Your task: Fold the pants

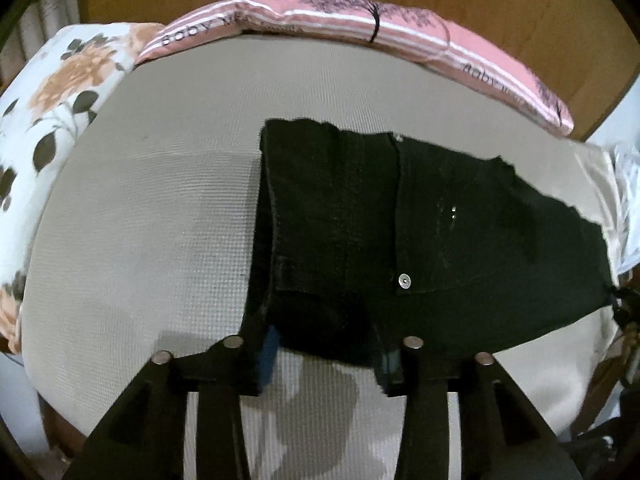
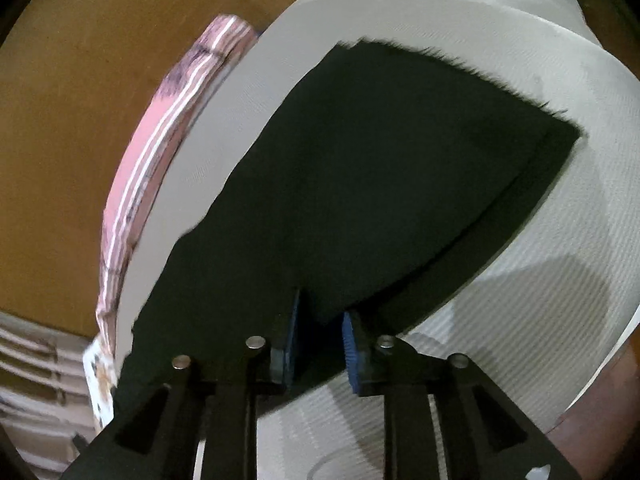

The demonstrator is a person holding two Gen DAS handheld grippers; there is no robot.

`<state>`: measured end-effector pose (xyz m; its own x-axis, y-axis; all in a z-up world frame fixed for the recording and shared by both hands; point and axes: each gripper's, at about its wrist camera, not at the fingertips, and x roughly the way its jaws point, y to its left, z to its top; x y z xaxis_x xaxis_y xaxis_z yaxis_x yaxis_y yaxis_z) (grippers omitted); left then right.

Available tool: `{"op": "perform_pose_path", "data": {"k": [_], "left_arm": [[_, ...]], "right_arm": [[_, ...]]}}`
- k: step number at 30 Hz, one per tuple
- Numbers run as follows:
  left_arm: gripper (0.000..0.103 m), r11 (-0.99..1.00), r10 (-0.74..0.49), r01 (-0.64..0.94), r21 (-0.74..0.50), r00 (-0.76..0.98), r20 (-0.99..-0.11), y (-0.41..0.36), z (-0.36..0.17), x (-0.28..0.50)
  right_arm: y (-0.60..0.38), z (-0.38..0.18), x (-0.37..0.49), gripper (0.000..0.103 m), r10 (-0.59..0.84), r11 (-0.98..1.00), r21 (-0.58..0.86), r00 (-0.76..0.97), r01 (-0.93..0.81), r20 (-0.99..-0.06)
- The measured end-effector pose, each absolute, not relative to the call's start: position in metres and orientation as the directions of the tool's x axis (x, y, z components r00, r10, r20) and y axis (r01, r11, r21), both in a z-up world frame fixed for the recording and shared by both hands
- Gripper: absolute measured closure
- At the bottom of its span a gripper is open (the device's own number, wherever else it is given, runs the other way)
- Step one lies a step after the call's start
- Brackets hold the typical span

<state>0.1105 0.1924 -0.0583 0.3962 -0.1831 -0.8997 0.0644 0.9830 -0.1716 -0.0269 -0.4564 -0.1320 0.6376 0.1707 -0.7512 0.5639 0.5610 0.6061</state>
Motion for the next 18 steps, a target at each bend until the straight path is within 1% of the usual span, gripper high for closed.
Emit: {"op": "perform_pose_path", "data": {"k": [2,5,6,8,11,13,14,18], "left_arm": [[0.060,0.989,-0.145,0.056,-0.134,0.399,-0.905,0.194,-0.053,0.106],[0.060,0.999,-0.021,0.036,-0.006,0.441,-0.897,0.195,-0.043,0.099],[0.060,1.000,-0.009,0.016,-0.001,0.453,-0.891,0.196,-0.039,0.097],[0.060,0.999,-0.035,0.005,-0.037,0.472,-0.881,0.196,-0.031,0.094],[0.060,0.997,-0.080,0.045,-0.067,0.527,-0.846,0.176,-0.017,0.092],[0.060,0.990,-0.137,0.093,-0.102,0.542,-0.829,0.158,-0.013,0.095],[0.060,0.986,-0.164,0.118,-0.119,0.542,-0.824,0.147,-0.012,0.098],[0.060,0.953,-0.284,0.241,-0.183,0.502,-0.817,0.094,-0.018,0.112]], "right_arm": [[-0.471,-0.134,-0.028,0.083,0.174,0.537,0.626,0.652,0.566,-0.738],[-0.494,-0.138,-0.031,0.083,0.163,0.499,0.648,0.673,0.575,-0.722],[-0.501,-0.138,-0.031,0.083,0.154,0.488,0.652,0.678,0.580,-0.719],[-0.516,-0.138,-0.033,0.083,0.127,0.479,0.647,0.683,0.593,-0.719],[-0.535,-0.138,-0.034,0.083,0.099,0.465,0.646,0.690,0.605,-0.717],[-0.544,-0.140,-0.034,0.083,0.107,0.452,0.662,0.700,0.598,-0.706],[-0.546,-0.141,-0.032,0.085,0.128,0.454,0.667,0.698,0.591,-0.705],[-0.550,-0.139,-0.029,0.088,0.141,0.495,0.648,0.682,0.579,-0.718]]}}
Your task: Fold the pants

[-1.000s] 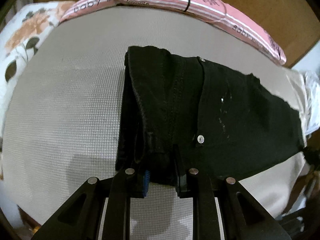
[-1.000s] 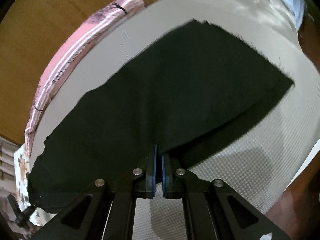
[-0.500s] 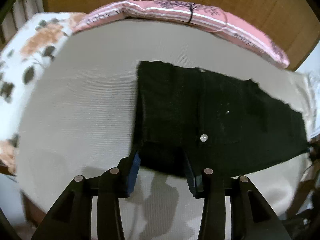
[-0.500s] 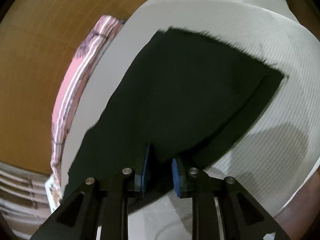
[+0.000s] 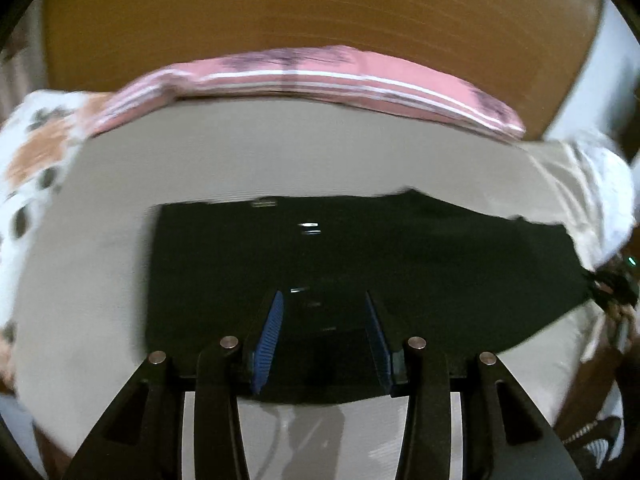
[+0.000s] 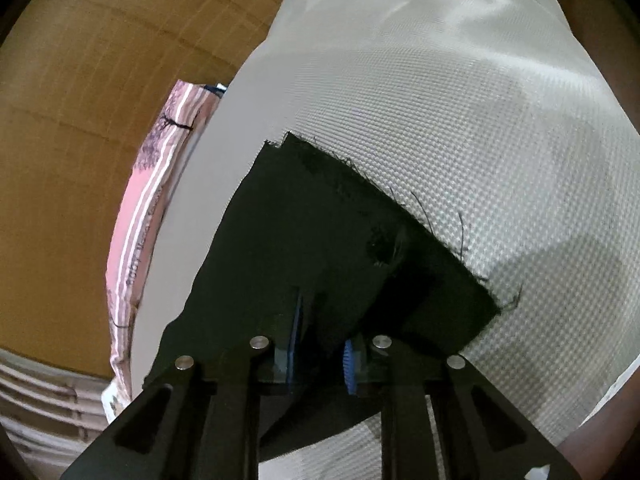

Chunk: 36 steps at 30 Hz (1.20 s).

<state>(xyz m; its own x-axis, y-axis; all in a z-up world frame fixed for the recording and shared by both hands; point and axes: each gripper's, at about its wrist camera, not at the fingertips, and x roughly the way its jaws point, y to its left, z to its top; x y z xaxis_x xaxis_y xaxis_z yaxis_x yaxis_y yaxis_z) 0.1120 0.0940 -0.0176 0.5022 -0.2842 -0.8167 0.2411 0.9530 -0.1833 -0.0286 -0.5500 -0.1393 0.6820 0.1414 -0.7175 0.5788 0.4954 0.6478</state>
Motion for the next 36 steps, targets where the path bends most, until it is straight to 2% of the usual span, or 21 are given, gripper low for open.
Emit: {"op": "perform_pose_path", "data": {"k": [4,12,16,18,21,23,25,28,33,36], "left_arm": [[0.060,0.914,-0.360,0.342,-0.217,0.441,-0.822,0.037,-0.030,0.121],[0.060,0.855,-0.408,0.469,-0.222,0.343,-0.846,-0.041,-0.062,0.121],[0.060,0.872,-0.370,0.439,-0.214,0.307,-0.877,-0.042,-0.084,0.128],[0.060,0.879,-0.361,0.424,-0.217,0.296,-0.884,-0.039,-0.091,0.126],[0.060,0.888,-0.356,0.398,-0.229,0.284,-0.890,-0.033,-0.101,0.129],[0.060,0.888,-0.366,0.393,-0.238,0.292,-0.884,-0.031,-0.102,0.128],[0.060,0.889,-0.363,0.395,-0.232,0.299,-0.882,-0.032,-0.102,0.128],[0.060,0.889,-0.358,0.404,-0.218,0.313,-0.880,-0.032,-0.104,0.124],[0.060,0.883,-0.357,0.426,-0.199,0.331,-0.874,-0.031,-0.106,0.121],[0.060,0.884,-0.362,0.419,-0.208,0.331,-0.871,-0.027,-0.104,0.121]], "right_arm": [[-0.552,-0.135,-0.022,0.099,0.112,0.557,0.590,0.652,0.584,-0.750],[-0.530,-0.105,-0.044,0.101,-0.095,0.708,0.390,0.626,0.589,-0.774],[-0.535,-0.127,-0.053,0.101,-0.115,0.698,0.352,0.583,0.624,-0.804],[-0.539,-0.131,-0.056,0.101,-0.101,0.684,0.381,0.597,0.622,-0.796],[-0.548,-0.129,-0.060,0.094,-0.091,0.651,0.420,0.614,0.632,-0.784],[-0.551,-0.126,-0.061,0.095,-0.109,0.652,0.403,0.605,0.643,-0.789],[-0.550,-0.124,-0.062,0.100,-0.095,0.673,0.404,0.615,0.619,-0.783],[-0.542,-0.121,-0.063,0.101,-0.145,0.702,0.342,0.596,0.625,-0.790],[-0.545,-0.130,-0.059,0.102,-0.156,0.675,0.332,0.567,0.659,-0.808],[-0.545,-0.123,-0.060,0.091,-0.152,0.656,0.331,0.548,0.679,-0.823]]}}
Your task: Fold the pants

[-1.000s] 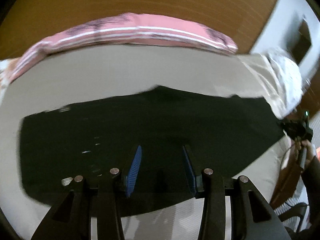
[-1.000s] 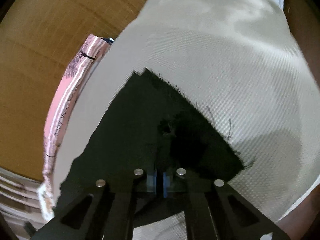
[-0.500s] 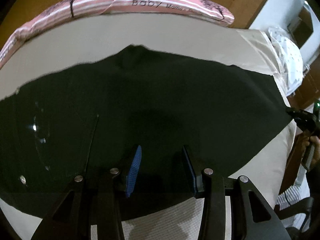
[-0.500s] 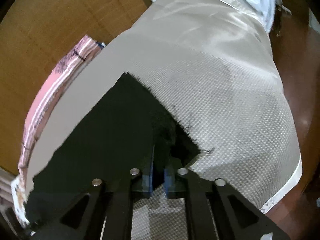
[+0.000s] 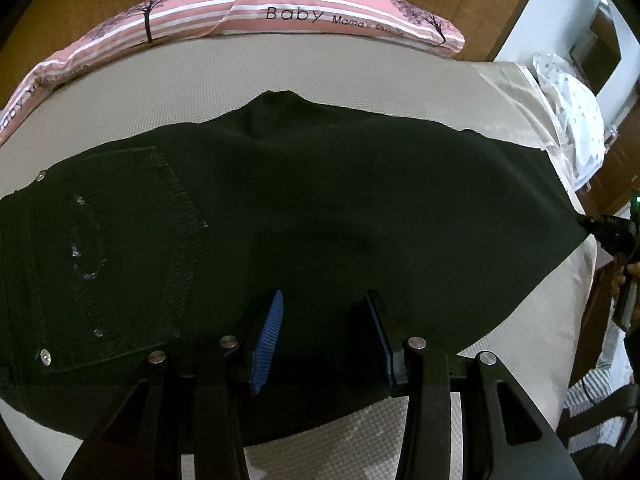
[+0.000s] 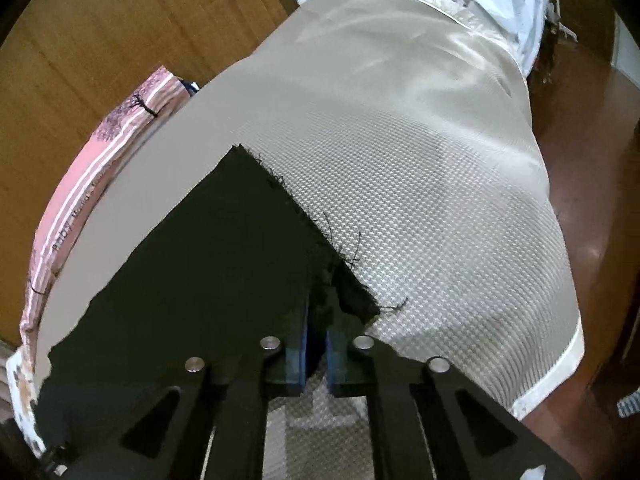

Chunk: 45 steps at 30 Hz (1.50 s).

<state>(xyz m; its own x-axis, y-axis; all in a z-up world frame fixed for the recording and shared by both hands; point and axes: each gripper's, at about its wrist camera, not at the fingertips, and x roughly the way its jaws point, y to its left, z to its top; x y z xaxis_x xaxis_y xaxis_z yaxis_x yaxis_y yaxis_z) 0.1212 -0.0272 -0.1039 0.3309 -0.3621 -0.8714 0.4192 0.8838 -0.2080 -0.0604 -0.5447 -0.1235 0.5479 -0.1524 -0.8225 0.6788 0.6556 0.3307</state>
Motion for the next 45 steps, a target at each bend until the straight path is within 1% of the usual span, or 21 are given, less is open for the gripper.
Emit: {"op": "perform_pose_path", "data": {"k": [1,4,6,7,9,13,14,16,17,18,22,25,29,32,33,34,35,39,43,45], "left_arm": [[0.060,0.889,-0.358,0.409,-0.206,0.340,-0.869,-0.024,-0.102,0.122],[0.059,0.897,-0.364,0.388,-0.212,0.376,-0.852,-0.013,-0.095,0.125],[0.059,0.898,-0.369,0.382,-0.217,0.390,-0.844,-0.007,-0.093,0.127],[0.058,0.901,-0.364,0.377,-0.214,0.391,-0.845,-0.005,-0.094,0.128],[0.058,0.905,-0.355,0.368,-0.213,0.376,-0.856,-0.001,-0.101,0.130],[0.058,0.900,-0.372,0.372,-0.229,0.380,-0.847,0.009,-0.107,0.124],[0.058,0.900,-0.373,0.371,-0.229,0.383,-0.845,0.010,-0.107,0.122],[0.058,0.899,-0.391,0.358,-0.254,0.389,-0.835,0.016,-0.108,0.119],[0.058,0.897,-0.400,0.353,-0.266,0.391,-0.829,0.019,-0.109,0.117],[0.058,0.895,-0.410,0.348,-0.280,0.393,-0.823,0.021,-0.109,0.116],[0.058,0.888,-0.431,0.345,-0.303,0.397,-0.811,0.027,-0.110,0.111],[0.058,0.885,-0.440,0.342,-0.315,0.398,-0.805,0.029,-0.110,0.109],[0.058,0.877,-0.466,0.328,-0.353,0.397,-0.790,0.035,-0.111,0.107],[0.058,0.871,-0.480,0.325,-0.369,0.396,-0.783,0.038,-0.112,0.107],[0.058,0.869,-0.483,0.324,-0.373,0.396,-0.781,0.038,-0.112,0.107],[0.058,0.869,-0.485,0.321,-0.377,0.396,-0.780,0.039,-0.112,0.107],[0.058,0.868,-0.486,0.318,-0.380,0.395,-0.780,0.039,-0.112,0.107],[0.058,0.868,-0.490,0.302,-0.394,0.402,-0.773,0.043,-0.113,0.104],[0.058,0.874,-0.479,0.304,-0.378,0.414,-0.775,0.042,-0.114,0.098],[0.058,0.879,-0.469,0.306,-0.366,0.413,-0.781,0.041,-0.112,0.097]], "right_arm": [[-0.545,-0.119,-0.061,0.086,-0.172,0.646,0.314,0.534,0.696,-0.828],[-0.540,-0.097,-0.054,0.086,-0.229,0.676,0.258,0.529,0.691,-0.817],[-0.529,-0.083,-0.040,0.086,-0.228,0.717,0.235,0.539,0.656,-0.811],[-0.518,-0.075,-0.025,0.086,-0.204,0.749,0.236,0.555,0.618,-0.806],[-0.496,-0.066,0.001,0.086,-0.126,0.802,0.267,0.588,0.534,-0.799],[-0.423,-0.061,0.074,0.085,0.137,0.890,0.366,0.607,0.271,-0.783],[-0.399,-0.062,0.095,0.082,0.208,0.899,0.390,0.591,0.199,-0.780],[-0.349,-0.066,0.137,0.079,0.336,0.901,0.430,0.533,0.060,-0.777],[-0.329,-0.068,0.151,0.076,0.373,0.899,0.437,0.509,0.008,-0.776],[-0.307,-0.071,0.168,0.075,0.417,0.892,0.449,0.471,-0.049,-0.777],[-0.223,-0.084,0.224,0.074,0.532,0.847,0.485,0.310,-0.218,-0.788],[-0.180,-0.092,0.253,0.074,0.549,0.824,0.476,0.229,-0.307,-0.804],[-0.146,-0.107,0.275,0.066,0.547,0.806,0.464,0.161,-0.367,-0.822],[-0.137,-0.115,0.281,0.067,0.543,0.793,0.461,0.120,-0.399,-0.831],[-0.134,-0.116,0.282,0.068,0.545,0.788,0.463,0.110,-0.406,-0.831],[-0.131,-0.116,0.283,0.083,0.548,0.782,0.464,0.104,-0.415,-0.830],[-0.128,-0.114,0.283,0.090,0.561,0.771,0.474,0.101,-0.426,-0.822],[-0.122,-0.095,0.280,0.095,0.516,0.799,0.376,0.213,-0.470,-0.830],[-0.116,-0.116,0.283,0.095,0.437,0.843,0.299,0.243,-0.448,-0.866],[-0.114,-0.121,0.284,0.094,0.432,0.855,0.299,0.262,-0.423,-0.863]]}}
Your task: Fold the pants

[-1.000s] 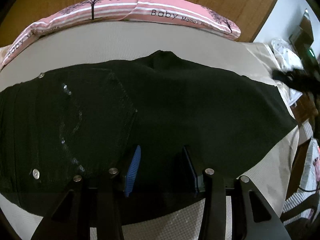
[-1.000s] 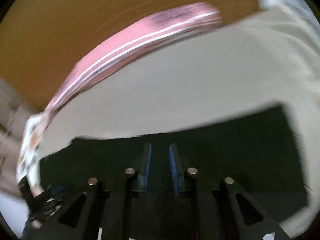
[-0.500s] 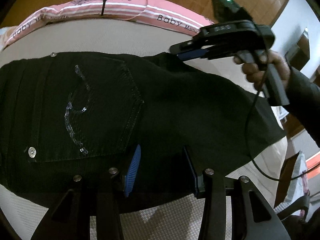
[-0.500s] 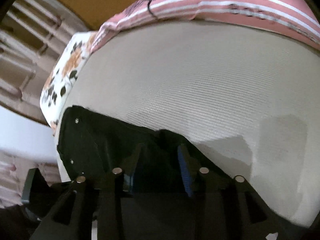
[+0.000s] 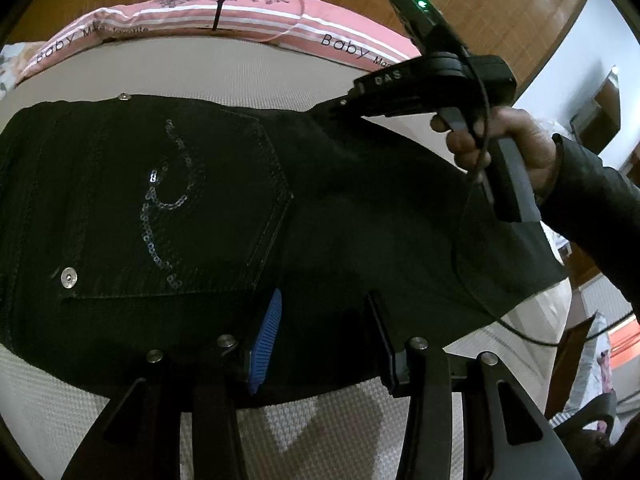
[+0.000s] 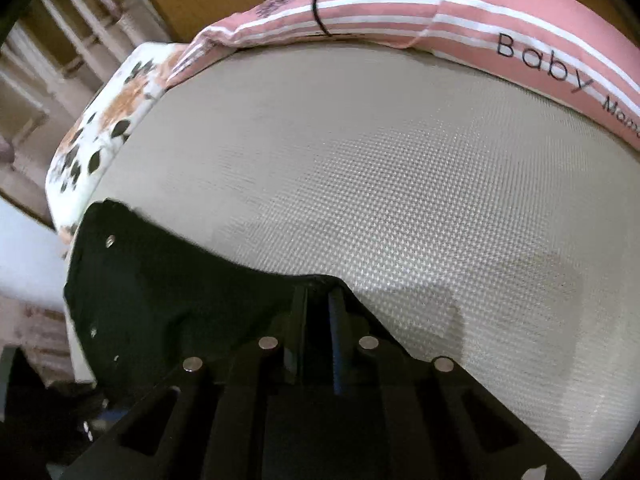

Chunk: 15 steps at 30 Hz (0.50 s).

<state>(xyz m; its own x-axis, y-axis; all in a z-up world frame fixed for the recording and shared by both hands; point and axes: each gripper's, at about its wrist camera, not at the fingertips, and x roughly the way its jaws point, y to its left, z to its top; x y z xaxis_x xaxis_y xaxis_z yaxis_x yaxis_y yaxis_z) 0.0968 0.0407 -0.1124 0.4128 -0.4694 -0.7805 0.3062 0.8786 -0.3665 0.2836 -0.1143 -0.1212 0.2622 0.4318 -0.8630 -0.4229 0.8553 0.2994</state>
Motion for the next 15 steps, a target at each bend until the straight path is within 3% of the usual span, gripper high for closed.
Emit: {"op": "perform_pose_path", "data": {"k": [5,10,15], "left_arm": [[0.058,0.891,-0.451,0.257,-0.374,0.416,-0.789,0.052,-0.099,0.101],[0.058,0.932,-0.358,0.148,-0.331,0.529,-0.769,0.098,-0.080,0.107],[0.058,0.965,-0.233,0.023,-0.262,0.538,-0.810,0.137,-0.092,0.112]], "right_arm": [[-0.127,-0.102,0.273,0.072,0.430,0.881,0.305,0.339,-0.363,-0.837],[-0.171,-0.069,0.236,0.069,0.410,0.906,0.296,0.458,-0.303,-0.788],[-0.220,-0.073,0.198,0.069,0.351,0.936,0.288,0.488,-0.203,-0.799]]}}
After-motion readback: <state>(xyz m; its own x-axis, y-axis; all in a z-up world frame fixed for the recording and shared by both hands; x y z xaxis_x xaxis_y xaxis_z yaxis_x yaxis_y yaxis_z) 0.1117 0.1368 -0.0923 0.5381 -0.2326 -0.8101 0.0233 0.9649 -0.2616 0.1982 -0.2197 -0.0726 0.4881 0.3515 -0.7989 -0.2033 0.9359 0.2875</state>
